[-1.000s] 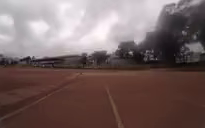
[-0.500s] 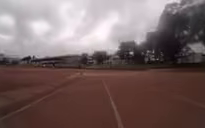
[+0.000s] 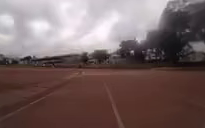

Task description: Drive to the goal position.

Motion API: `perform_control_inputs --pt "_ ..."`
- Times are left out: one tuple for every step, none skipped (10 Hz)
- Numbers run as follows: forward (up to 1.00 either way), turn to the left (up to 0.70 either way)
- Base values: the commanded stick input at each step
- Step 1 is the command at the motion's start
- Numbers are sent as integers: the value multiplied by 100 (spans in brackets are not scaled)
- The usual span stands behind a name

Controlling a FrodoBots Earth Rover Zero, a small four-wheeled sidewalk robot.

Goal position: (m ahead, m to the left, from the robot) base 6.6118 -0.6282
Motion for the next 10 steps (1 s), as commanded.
perform_control_inputs --pt "70 0" --pt "70 0" --pt "70 0" --pt "70 0" --pt "70 0" --pt "70 0" --pt "70 0" --pt "70 0" --pt "70 0" --pt "70 0"
